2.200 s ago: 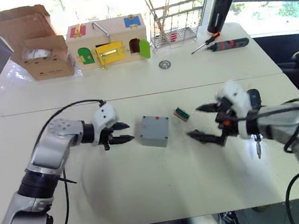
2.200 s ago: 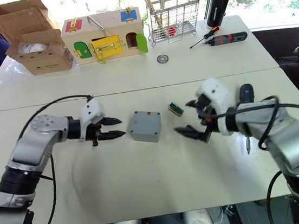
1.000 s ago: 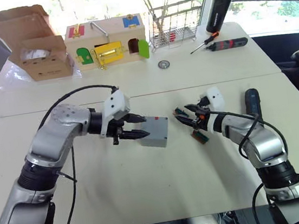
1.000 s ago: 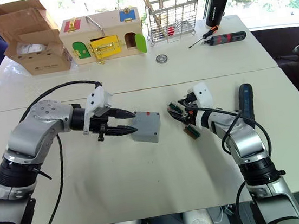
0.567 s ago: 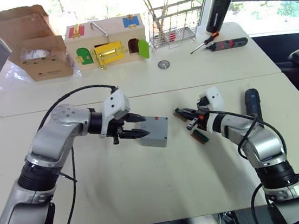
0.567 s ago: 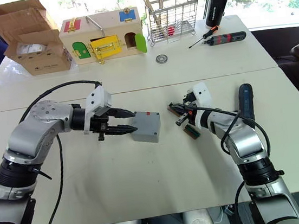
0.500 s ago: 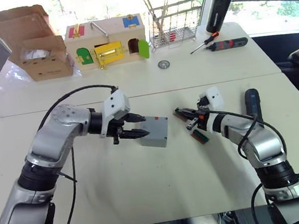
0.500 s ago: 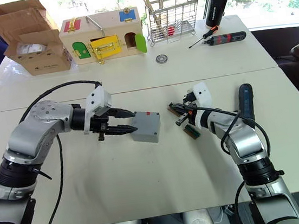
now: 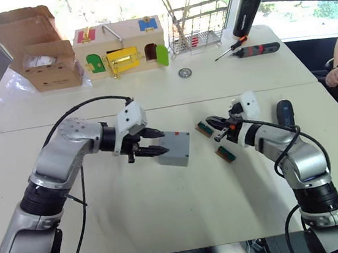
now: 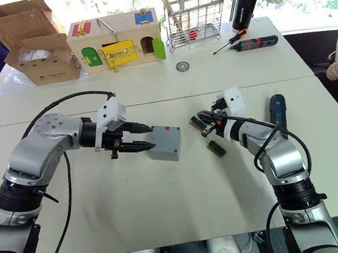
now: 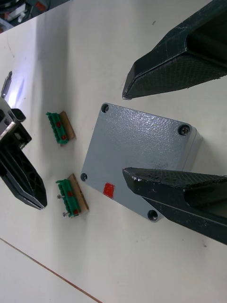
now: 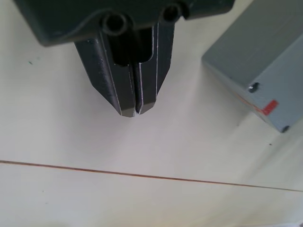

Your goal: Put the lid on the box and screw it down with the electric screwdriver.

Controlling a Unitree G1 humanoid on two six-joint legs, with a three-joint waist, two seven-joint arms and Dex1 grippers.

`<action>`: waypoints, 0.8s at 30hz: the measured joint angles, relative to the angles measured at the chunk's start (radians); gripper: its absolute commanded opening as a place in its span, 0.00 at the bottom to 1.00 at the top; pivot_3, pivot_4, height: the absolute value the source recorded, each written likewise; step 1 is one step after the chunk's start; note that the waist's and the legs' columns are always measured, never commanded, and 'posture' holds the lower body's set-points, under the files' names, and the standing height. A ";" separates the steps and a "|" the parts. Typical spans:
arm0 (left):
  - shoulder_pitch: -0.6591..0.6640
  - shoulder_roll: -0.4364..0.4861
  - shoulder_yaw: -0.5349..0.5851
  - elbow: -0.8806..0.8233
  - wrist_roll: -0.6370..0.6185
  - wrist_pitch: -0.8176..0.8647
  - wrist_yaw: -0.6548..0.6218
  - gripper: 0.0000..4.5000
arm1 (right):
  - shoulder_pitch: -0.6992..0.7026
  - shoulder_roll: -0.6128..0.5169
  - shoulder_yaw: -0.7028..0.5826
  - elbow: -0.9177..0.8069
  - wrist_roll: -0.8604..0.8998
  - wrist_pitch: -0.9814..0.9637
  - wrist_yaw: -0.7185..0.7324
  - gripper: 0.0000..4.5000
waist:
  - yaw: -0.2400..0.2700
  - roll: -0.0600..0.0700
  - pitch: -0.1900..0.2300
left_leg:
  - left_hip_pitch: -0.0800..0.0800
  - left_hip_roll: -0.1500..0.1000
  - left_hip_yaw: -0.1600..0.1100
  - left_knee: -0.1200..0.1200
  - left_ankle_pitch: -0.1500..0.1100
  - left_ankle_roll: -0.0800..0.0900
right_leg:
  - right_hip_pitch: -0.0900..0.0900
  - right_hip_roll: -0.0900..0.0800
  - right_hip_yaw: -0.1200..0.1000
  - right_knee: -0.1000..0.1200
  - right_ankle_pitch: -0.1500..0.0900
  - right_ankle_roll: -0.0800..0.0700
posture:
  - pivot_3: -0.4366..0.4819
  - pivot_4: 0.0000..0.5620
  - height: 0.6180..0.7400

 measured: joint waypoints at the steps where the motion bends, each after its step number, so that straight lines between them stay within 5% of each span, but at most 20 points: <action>1: 0.000 0.000 0.000 0.001 0.000 0.000 0.000 0.52 | 0.000 0.000 -0.001 -0.004 0.004 0.004 -0.001 0.00 | 0.000 0.000 0.000 | 0.000 0.000 0.000 0.000 0.000 0.000 | 0.000 0.000 0.000 0.000 0.000 0.000 | 0.48 0.27 1.00; 7: 0.000 -0.003 0.000 0.009 0.001 -0.013 0.000 0.52 | -0.003 -0.011 -0.009 -0.050 0.018 0.039 -0.003 0.00 | 0.001 0.000 0.000 | 0.000 0.000 0.000 0.000 0.000 0.000 | 0.000 0.000 0.000 0.000 0.000 0.000 | 0.48 0.27 1.00; 10: 0.000 -0.004 -0.001 0.017 0.002 -0.015 0.000 0.52 | 0.000 -0.024 -0.003 -0.050 0.012 0.035 -0.003 0.19 | 0.001 0.000 0.000 | 0.000 0.000 0.000 0.000 0.000 0.000 | 0.000 0.000 0.000 0.000 0.000 0.000 | 0.48 0.27 1.00; 15: 0.000 -0.005 -0.002 0.017 0.002 -0.016 0.000 0.52 | 0.029 -0.022 0.019 -0.005 -0.005 0.014 -0.004 0.73 | 0.000 0.000 0.000 | 0.000 0.000 0.000 0.000 0.000 0.000 | 0.000 0.000 0.000 0.000 0.000 0.000 | 0.48 0.27 1.00; 24: 0.000 -0.005 -0.002 0.022 0.006 -0.017 0.001 0.52 | 0.033 0.004 0.019 0.045 -0.006 -0.016 -0.006 0.73 | 0.000 0.000 0.000 | 0.000 0.000 0.000 0.000 0.000 0.000 | 0.000 0.000 0.000 0.000 0.000 0.000 | 0.48 0.27 1.00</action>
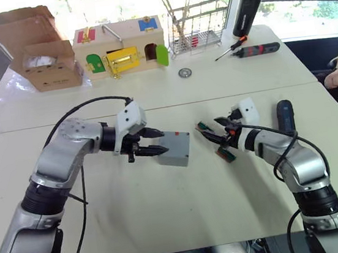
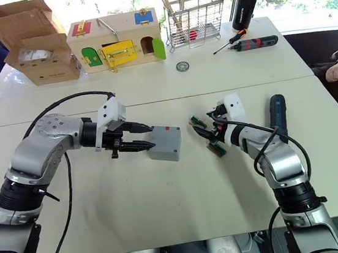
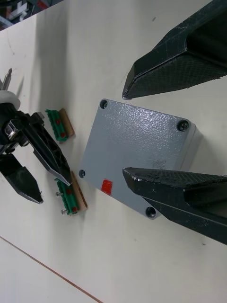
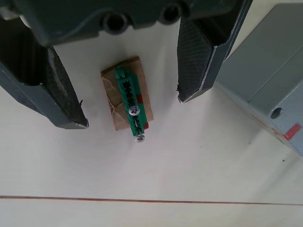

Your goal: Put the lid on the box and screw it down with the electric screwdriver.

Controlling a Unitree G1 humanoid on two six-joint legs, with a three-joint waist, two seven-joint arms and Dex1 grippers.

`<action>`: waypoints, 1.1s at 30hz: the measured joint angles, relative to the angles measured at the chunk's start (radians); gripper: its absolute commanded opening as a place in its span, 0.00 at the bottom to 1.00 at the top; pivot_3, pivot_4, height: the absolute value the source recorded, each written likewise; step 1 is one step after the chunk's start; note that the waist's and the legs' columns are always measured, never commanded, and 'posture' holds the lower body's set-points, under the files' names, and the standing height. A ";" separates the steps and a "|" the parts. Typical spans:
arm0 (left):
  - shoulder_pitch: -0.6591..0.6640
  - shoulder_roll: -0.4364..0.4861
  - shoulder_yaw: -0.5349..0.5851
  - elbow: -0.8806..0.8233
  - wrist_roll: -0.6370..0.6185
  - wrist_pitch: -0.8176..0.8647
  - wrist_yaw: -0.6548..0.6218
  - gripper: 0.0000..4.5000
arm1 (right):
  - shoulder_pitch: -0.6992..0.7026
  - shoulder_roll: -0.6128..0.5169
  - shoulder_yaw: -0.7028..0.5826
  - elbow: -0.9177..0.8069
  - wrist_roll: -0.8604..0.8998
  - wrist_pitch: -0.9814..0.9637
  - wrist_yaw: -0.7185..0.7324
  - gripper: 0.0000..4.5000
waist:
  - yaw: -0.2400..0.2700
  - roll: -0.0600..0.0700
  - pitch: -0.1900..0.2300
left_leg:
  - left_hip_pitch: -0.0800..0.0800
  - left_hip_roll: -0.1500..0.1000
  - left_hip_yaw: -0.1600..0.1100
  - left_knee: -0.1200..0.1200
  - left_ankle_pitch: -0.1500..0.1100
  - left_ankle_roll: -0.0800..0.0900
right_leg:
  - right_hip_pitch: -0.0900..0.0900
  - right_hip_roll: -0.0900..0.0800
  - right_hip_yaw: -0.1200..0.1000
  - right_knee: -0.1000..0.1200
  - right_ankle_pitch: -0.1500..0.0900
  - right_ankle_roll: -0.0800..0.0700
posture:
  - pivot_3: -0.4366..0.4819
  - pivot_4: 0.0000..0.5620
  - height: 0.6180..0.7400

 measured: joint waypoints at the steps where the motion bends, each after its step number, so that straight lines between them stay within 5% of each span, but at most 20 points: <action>1: 0.000 0.000 0.000 0.000 0.001 0.000 0.000 0.52 | 0.000 0.004 0.000 0.000 0.000 -0.003 0.000 0.73 | 0.000 0.000 0.000 | 0.000 0.000 0.000 0.000 0.000 0.000 | 0.000 0.000 0.000 0.000 0.000 0.000 | 0.48 0.27 1.00; 4: 0.000 0.000 -0.001 0.000 0.004 0.000 0.000 0.52 | -0.002 0.008 0.000 0.005 0.000 -0.012 0.000 0.59 | 0.000 0.000 0.000 | 0.000 0.000 0.000 0.000 0.000 0.000 | 0.000 0.000 0.000 0.000 0.000 0.000 | 0.48 0.27 1.00; 7: 0.001 0.000 -0.002 0.000 0.005 0.000 0.000 0.52 | -0.002 0.008 0.001 0.016 -0.001 -0.013 0.000 0.31 | 0.000 0.000 0.000 | 0.000 0.000 0.000 0.000 0.000 0.000 | 0.000 0.000 0.000 0.000 0.000 0.000 | 0.48 0.27 1.00; 16: 0.006 0.000 -0.010 0.000 0.010 0.000 0.002 0.52 | -0.005 0.009 0.003 0.016 -0.002 -0.013 -0.003 0.31 | 0.000 0.000 0.000 | 0.000 0.000 0.000 0.000 0.000 0.000 | 0.000 0.000 0.000 0.000 0.000 0.000 | 0.48 0.27 1.00; 20: 0.006 0.000 -0.010 0.000 0.014 0.000 0.003 0.52 | -0.009 0.010 0.003 0.019 -0.002 -0.014 -0.006 0.00 | 0.000 0.000 0.000 | 0.000 0.000 0.000 0.000 0.000 0.000 | 0.000 0.000 0.000 0.000 0.000 0.000 | 0.48 0.27 1.00; 33: 0.006 0.000 -0.010 0.000 0.017 -0.001 0.004 0.52 | -0.015 0.011 0.005 0.030 -0.018 -0.028 -0.009 0.00 | 0.000 0.000 0.000 | 0.000 0.000 0.000 0.000 0.000 0.000 | 0.000 0.000 0.000 0.000 0.000 0.000 | 0.48 0.27 1.00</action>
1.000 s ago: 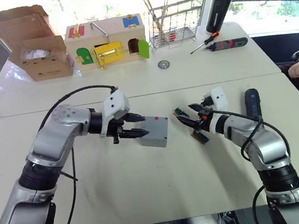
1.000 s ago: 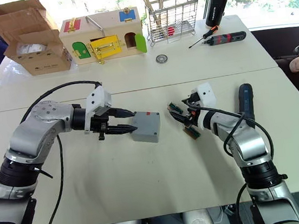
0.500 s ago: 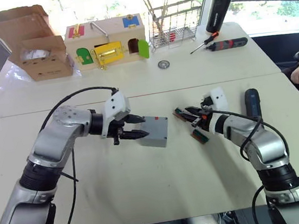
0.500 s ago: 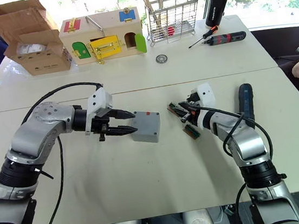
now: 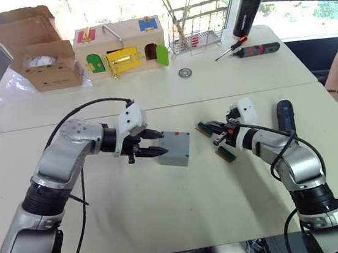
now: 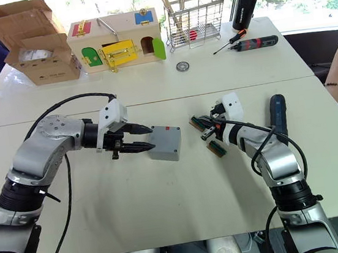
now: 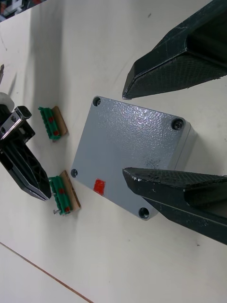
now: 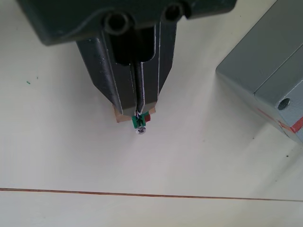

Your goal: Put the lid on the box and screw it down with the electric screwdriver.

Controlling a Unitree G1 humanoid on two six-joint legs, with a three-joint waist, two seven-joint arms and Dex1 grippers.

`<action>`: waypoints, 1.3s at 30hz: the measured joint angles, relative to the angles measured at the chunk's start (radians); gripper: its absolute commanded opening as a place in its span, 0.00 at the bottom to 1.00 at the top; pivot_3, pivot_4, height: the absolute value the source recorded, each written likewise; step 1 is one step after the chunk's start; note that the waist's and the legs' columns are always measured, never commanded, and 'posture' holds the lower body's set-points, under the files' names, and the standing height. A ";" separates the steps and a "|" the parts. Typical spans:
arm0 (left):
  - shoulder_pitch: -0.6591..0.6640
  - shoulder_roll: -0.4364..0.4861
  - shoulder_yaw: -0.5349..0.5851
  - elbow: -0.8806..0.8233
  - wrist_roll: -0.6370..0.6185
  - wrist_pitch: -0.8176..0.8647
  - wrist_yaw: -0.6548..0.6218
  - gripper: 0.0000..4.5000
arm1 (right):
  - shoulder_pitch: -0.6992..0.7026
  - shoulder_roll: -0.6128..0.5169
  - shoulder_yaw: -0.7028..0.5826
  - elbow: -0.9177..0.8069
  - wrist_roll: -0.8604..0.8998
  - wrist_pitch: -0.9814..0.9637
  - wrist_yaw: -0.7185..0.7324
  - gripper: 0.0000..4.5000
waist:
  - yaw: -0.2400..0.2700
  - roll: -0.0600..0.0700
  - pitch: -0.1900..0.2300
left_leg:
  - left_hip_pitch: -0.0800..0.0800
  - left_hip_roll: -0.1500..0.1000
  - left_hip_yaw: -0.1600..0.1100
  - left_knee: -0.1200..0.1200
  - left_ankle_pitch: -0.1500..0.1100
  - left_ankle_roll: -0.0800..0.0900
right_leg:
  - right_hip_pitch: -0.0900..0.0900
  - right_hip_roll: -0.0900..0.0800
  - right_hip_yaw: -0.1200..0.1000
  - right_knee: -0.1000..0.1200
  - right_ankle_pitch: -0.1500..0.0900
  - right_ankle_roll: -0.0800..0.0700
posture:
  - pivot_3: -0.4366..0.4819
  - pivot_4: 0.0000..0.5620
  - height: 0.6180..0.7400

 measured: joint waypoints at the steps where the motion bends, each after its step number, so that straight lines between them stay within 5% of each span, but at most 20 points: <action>1: 0.000 0.000 0.000 0.000 0.000 0.000 0.000 0.52 | 0.000 0.000 -0.001 -0.001 0.000 0.003 -0.001 0.00 | 0.000 0.000 0.000 | 0.000 0.000 0.000 0.000 0.000 0.000 | 0.000 0.000 0.000 0.000 0.000 0.000 | 0.48 0.27 1.00; 12: 0.000 -0.002 -0.001 0.004 0.001 -0.001 0.000 0.52 | -0.015 0.000 -0.010 -0.036 0.011 0.036 -0.008 0.00 | 0.000 0.000 0.000 | 0.000 0.000 0.000 0.000 0.000 0.000 | 0.000 0.000 0.000 0.000 0.000 0.000 | 0.48 0.27 1.00; 15: 0.000 -0.002 -0.003 0.006 0.001 -0.001 0.001 0.52 | -0.015 0.000 -0.010 -0.036 0.011 0.037 -0.008 0.20 | 0.000 0.000 0.000 | 0.000 0.000 0.000 0.000 0.000 0.000 | 0.000 0.000 0.000 0.000 0.000 0.000 | 0.48 0.27 1.00; 20: 0.000 -0.002 -0.006 0.006 0.001 -0.001 0.003 0.52 | -0.006 0.000 -0.006 -0.036 0.008 0.036 -0.006 0.75 | 0.000 0.000 0.000 | 0.000 0.000 0.000 0.000 0.000 0.000 | 0.000 0.000 0.000 0.000 0.000 0.000 | 0.48 0.27 1.00; 32: 0.000 -0.002 -0.008 0.006 0.005 -0.002 0.002 0.52 | 0.001 0.001 0.003 -0.003 -0.003 0.016 -0.005 0.75 | 0.000 0.000 0.000 | 0.000 0.000 0.000 0.000 0.000 0.000 | 0.000 0.000 0.000 0.000 0.000 0.000 | 0.48 0.27 1.00; 35: 0.001 -0.002 -0.008 0.006 0.006 -0.002 0.003 0.52 | 0.001 0.002 0.004 0.009 -0.003 0.014 -0.003 0.60 | -0.001 0.000 0.000 | 0.000 0.000 0.000 0.000 0.000 0.000 | 0.000 0.000 0.000 0.000 0.000 0.000 | 0.48 0.27 1.00; 39: 0.008 -0.002 -0.008 0.006 0.008 -0.002 0.003 0.52 | 0.000 0.009 0.008 0.010 -0.003 0.008 -0.002 0.20 | -0.001 0.000 0.000 | 0.000 0.000 0.000 0.000 0.000 0.000 | 0.000 0.000 0.000 0.000 0.000 0.000 | 0.48 0.27 1.00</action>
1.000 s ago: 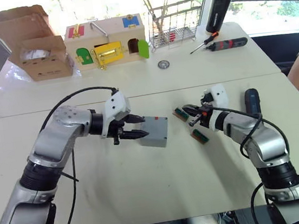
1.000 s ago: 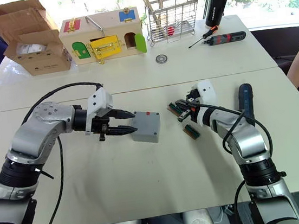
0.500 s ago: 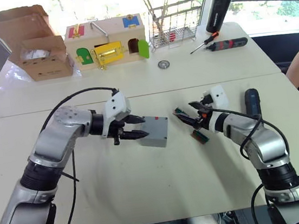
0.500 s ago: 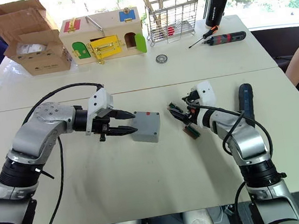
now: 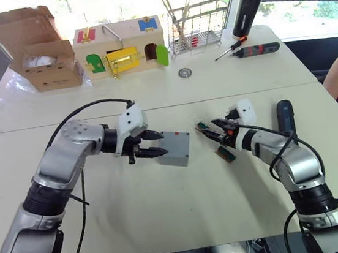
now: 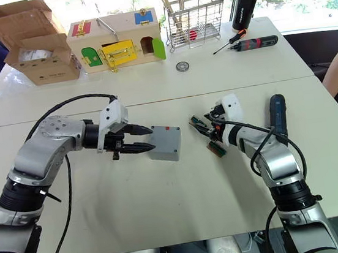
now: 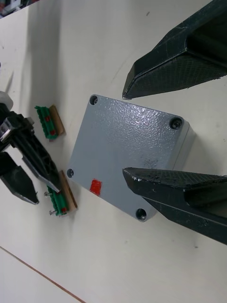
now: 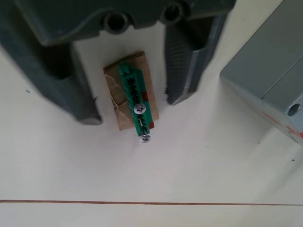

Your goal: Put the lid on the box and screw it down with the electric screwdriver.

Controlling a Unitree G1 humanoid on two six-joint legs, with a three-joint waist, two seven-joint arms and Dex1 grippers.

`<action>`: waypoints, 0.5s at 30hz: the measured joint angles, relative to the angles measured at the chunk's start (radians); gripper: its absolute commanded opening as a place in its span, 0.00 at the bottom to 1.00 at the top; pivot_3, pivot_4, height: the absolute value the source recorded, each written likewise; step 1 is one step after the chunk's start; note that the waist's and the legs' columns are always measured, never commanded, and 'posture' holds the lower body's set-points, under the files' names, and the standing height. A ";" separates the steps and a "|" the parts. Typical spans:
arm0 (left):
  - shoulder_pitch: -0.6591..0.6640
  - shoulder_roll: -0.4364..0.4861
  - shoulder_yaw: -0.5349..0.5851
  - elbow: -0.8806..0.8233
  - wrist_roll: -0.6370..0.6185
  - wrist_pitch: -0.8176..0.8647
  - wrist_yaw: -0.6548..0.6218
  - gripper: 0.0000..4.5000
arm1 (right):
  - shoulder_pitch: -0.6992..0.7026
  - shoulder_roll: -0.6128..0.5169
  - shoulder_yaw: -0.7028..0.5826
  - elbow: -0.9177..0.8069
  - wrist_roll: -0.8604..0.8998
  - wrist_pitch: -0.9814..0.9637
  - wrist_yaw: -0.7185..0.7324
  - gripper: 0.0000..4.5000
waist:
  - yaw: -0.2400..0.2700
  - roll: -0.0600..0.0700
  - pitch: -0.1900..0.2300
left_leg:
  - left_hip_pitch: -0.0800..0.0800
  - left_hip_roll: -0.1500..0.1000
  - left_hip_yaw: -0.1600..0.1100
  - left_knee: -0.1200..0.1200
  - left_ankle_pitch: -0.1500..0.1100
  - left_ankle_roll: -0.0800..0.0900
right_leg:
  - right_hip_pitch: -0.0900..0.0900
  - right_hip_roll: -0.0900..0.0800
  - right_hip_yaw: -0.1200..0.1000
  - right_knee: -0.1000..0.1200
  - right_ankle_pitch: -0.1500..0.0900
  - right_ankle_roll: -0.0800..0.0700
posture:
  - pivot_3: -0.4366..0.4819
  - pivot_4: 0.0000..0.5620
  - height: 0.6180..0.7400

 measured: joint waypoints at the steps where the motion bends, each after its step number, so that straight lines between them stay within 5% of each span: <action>1: 0.001 0.000 0.000 0.000 0.000 0.000 0.000 0.52 | 0.000 0.001 0.000 0.000 0.000 0.000 0.000 0.09 | 0.000 0.000 0.000 | 0.000 0.000 0.000 0.000 0.000 0.000 | 0.000 0.000 0.000 0.000 0.000 0.000 | 0.48 0.27 1.00; 2: 0.001 0.000 0.000 0.000 0.000 0.000 0.000 0.52 | 0.000 0.003 0.001 0.001 0.000 0.000 -0.001 0.01 | 0.001 0.000 0.000 | 0.000 0.000 0.000 0.000 0.000 0.000 | 0.000 0.000 0.000 0.000 0.000 0.000 | 0.48 0.27 1.00; 15: 0.001 0.000 0.000 0.002 0.004 -0.001 -0.001 0.52 | 0.005 0.008 0.003 -0.007 0.000 0.003 -0.009 0.01 | 0.001 0.000 0.000 | 0.000 0.000 0.000 0.000 0.000 0.000 | 0.000 0.000 0.000 0.000 0.000 0.000 | 0.48 0.27 1.00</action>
